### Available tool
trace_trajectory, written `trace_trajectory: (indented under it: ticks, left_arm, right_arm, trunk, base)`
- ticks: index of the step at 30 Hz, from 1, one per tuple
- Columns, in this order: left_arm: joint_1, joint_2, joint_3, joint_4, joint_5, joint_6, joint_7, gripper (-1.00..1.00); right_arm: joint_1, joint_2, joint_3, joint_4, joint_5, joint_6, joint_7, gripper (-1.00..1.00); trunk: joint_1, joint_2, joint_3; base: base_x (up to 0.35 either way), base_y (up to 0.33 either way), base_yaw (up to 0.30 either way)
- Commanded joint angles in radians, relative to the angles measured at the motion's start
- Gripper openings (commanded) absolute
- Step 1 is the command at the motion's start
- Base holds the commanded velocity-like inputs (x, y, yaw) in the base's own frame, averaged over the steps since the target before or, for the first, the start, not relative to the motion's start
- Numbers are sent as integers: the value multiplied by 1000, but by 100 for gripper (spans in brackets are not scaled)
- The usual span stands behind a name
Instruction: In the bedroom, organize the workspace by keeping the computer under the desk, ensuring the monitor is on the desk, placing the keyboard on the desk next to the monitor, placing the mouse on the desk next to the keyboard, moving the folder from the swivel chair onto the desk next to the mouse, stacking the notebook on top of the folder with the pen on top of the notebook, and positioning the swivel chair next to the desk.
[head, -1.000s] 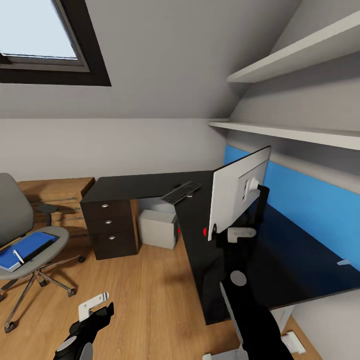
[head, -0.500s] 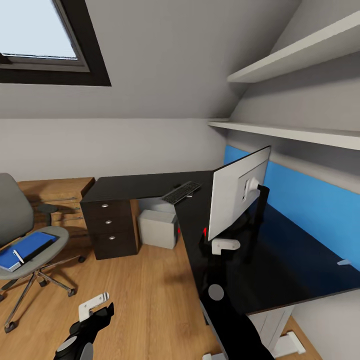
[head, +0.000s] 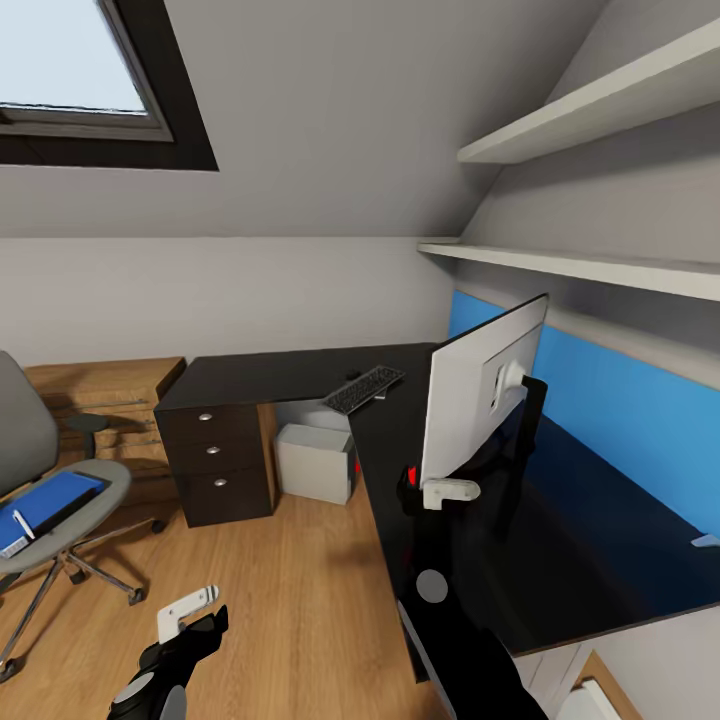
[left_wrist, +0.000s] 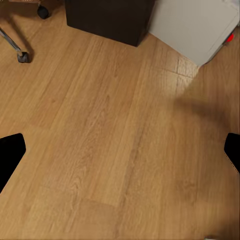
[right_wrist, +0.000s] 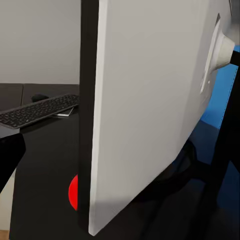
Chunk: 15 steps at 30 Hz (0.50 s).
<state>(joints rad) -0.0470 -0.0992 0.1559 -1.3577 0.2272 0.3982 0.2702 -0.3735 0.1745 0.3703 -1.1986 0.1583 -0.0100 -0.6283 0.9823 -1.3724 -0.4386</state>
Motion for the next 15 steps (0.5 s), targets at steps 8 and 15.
trace_trajectory:
  ticks: [8,15]
  left_arm:
    - [-1,-1,1,2,11,4,6,100]
    - [-1,-1,1,5,11,4,6,100]
  right_arm:
    - [-1,0,-3,2,4,1,-8,100]
    - [-1,0,-9,3,2,5,-8,100]
  trunk:
    - [1,-1,-1]
    - [1,-1,-1]
  base:
    - [278,0,0]
    - [71,0,0]
